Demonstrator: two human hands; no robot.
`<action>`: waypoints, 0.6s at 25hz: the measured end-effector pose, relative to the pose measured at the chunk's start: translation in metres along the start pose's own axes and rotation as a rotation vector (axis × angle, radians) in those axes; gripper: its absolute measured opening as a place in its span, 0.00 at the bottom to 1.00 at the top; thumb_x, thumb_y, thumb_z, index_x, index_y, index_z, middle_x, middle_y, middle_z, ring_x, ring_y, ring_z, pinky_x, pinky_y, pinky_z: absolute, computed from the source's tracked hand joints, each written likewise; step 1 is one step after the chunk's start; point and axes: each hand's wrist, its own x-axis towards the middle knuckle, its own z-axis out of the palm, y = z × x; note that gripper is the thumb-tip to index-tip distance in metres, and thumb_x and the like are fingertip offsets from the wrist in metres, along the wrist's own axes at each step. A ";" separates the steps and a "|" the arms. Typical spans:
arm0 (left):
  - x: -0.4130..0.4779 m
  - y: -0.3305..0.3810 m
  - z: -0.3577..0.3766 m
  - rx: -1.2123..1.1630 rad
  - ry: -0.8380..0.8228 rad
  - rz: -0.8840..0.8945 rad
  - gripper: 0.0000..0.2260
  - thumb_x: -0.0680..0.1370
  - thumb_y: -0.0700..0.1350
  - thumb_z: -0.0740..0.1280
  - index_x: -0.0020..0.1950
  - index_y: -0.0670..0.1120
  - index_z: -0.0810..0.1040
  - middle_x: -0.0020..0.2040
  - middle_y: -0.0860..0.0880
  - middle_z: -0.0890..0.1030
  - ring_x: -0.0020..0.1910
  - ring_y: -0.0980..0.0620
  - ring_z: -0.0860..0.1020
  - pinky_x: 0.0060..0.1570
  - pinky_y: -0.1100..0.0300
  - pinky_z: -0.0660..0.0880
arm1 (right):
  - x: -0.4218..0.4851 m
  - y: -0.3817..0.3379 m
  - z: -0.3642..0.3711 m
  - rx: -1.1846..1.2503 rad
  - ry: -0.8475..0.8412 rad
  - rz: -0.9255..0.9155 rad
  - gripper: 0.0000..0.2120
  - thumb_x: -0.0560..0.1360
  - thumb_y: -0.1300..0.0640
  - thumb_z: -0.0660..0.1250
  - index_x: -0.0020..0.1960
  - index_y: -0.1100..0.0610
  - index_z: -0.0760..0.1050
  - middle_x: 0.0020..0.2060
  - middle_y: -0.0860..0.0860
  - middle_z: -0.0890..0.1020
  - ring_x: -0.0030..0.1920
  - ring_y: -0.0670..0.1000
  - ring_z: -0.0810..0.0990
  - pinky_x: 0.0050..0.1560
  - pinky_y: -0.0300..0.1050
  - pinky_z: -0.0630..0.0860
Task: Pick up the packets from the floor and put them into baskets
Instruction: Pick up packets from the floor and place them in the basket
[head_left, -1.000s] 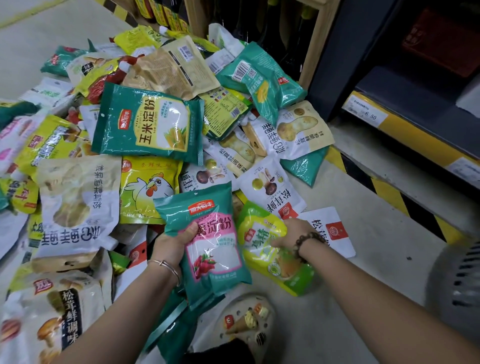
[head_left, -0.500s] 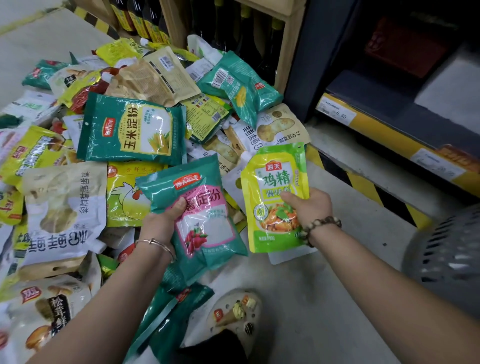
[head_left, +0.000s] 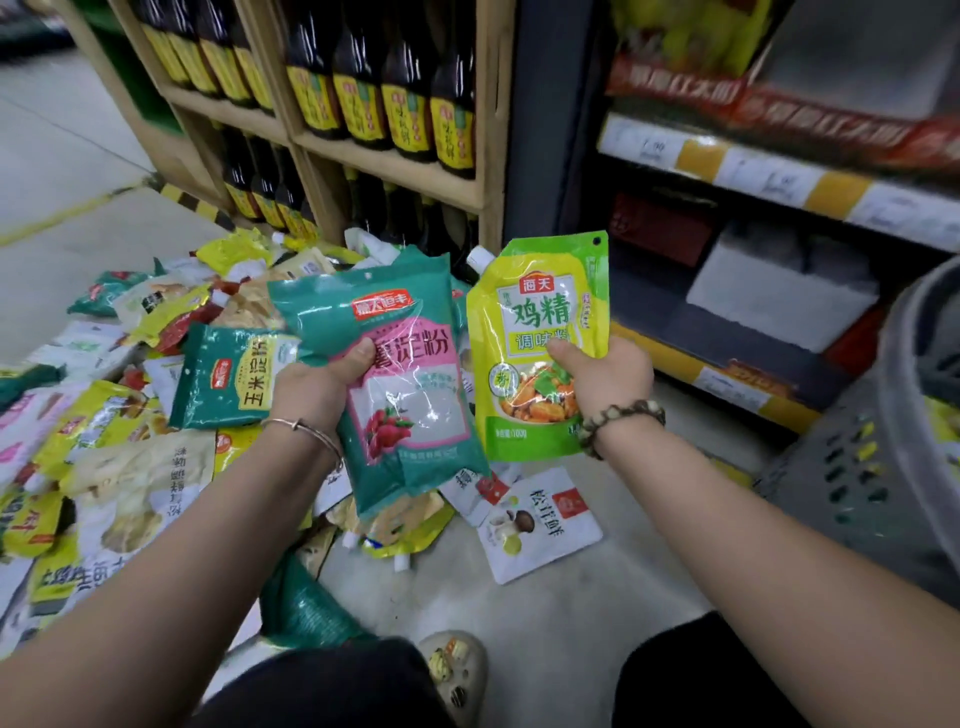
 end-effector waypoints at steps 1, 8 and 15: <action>-0.006 0.011 0.007 -0.006 -0.026 0.022 0.03 0.71 0.42 0.73 0.40 0.45 0.79 0.31 0.52 0.83 0.30 0.52 0.81 0.42 0.55 0.77 | 0.000 -0.010 -0.008 0.015 0.019 -0.016 0.15 0.69 0.48 0.73 0.45 0.60 0.78 0.43 0.55 0.83 0.43 0.55 0.80 0.45 0.49 0.77; -0.061 0.082 0.060 -0.030 -0.147 0.184 0.05 0.71 0.42 0.73 0.44 0.46 0.80 0.39 0.49 0.84 0.34 0.52 0.82 0.40 0.56 0.79 | -0.012 -0.069 -0.087 0.119 0.120 -0.124 0.07 0.69 0.50 0.73 0.40 0.52 0.77 0.39 0.49 0.81 0.42 0.51 0.80 0.43 0.44 0.74; -0.125 0.108 0.140 -0.093 -0.339 0.261 0.03 0.73 0.37 0.71 0.45 0.44 0.80 0.38 0.49 0.83 0.35 0.51 0.80 0.45 0.54 0.79 | -0.019 -0.096 -0.191 0.130 0.277 -0.225 0.05 0.70 0.51 0.72 0.42 0.50 0.77 0.37 0.46 0.80 0.40 0.47 0.78 0.40 0.40 0.71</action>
